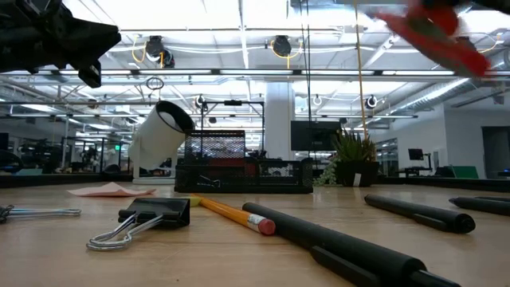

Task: Pick and place office supplies into organizer
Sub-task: Put the red scissors into the black desk organizer

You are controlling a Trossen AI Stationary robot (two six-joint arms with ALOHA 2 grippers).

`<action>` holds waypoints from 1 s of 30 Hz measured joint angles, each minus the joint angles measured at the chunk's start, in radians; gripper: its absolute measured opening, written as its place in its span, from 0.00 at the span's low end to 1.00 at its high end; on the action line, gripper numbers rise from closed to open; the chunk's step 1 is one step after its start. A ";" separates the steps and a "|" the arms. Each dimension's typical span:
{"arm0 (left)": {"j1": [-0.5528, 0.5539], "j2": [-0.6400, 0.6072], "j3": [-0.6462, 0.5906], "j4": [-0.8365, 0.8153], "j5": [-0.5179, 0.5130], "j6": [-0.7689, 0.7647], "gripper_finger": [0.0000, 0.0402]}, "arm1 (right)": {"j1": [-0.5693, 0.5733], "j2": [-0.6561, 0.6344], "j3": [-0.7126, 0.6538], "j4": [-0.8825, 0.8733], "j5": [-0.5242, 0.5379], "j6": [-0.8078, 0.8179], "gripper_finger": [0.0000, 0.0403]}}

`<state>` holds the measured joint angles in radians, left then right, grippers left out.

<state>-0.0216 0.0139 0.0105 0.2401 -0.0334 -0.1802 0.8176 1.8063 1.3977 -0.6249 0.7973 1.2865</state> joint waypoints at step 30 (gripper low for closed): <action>-0.104 0.186 0.000 0.270 0.039 -0.436 0.16 | -0.503 -0.017 -0.472 1.884 -0.700 -1.165 0.03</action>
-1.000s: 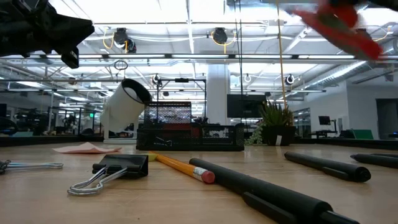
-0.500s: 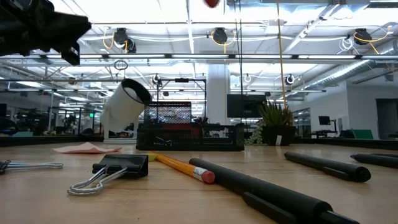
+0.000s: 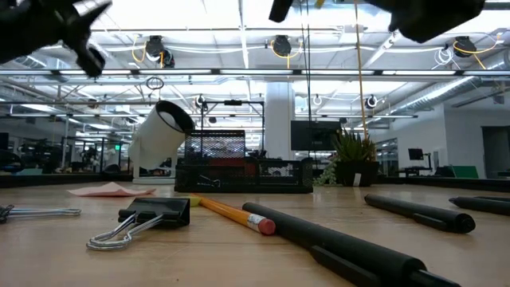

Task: Pick and place office supplies into organizer
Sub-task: Put the red scissors into the black desk organizer

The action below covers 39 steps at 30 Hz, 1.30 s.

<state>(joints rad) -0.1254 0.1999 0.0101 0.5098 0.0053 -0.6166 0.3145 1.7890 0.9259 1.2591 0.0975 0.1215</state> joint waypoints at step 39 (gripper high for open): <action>-0.397 0.901 0.297 0.320 -0.808 1.114 0.44 | -0.067 0.073 0.055 0.233 0.193 0.338 0.03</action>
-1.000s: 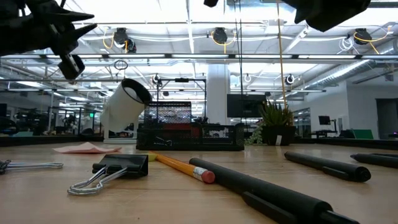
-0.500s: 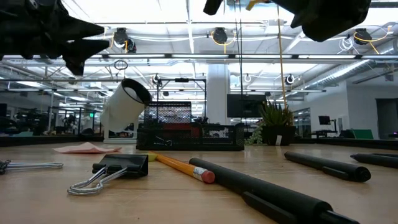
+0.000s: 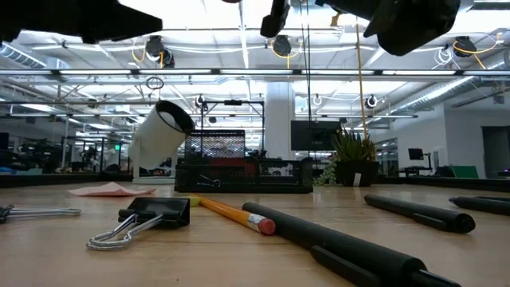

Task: Pick and place office supplies into organizer
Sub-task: Put the red scissors into the black desk organizer

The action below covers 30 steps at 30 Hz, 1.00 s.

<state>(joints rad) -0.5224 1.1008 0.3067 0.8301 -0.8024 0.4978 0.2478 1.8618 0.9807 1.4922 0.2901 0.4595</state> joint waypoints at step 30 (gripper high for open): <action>-0.017 0.250 0.257 0.120 -0.125 0.164 0.44 | 0.002 0.003 0.040 -0.064 0.053 -0.055 0.03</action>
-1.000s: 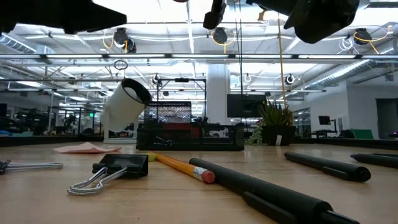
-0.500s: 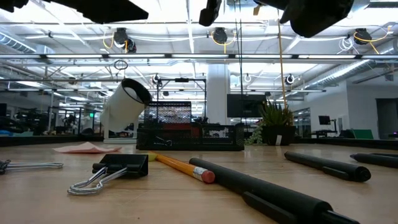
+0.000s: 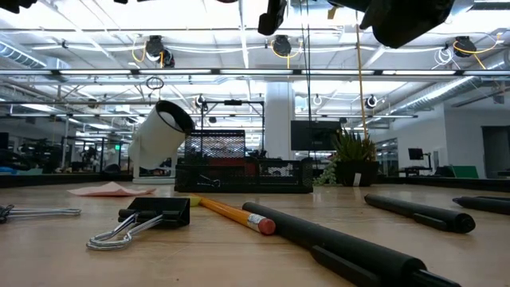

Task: Pick and place office supplies into organizer
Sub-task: Put the red scissors into the black desk organizer

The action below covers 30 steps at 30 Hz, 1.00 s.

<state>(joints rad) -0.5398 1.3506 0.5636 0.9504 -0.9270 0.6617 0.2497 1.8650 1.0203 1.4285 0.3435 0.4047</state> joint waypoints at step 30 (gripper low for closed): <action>0.110 0.164 0.139 0.049 0.089 0.013 0.43 | 0.001 0.021 0.000 -0.010 0.024 0.014 0.03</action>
<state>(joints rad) -0.4299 1.5150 0.7027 0.9996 -0.8376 0.6751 0.2504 1.8864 1.0199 1.4185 0.3679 0.4188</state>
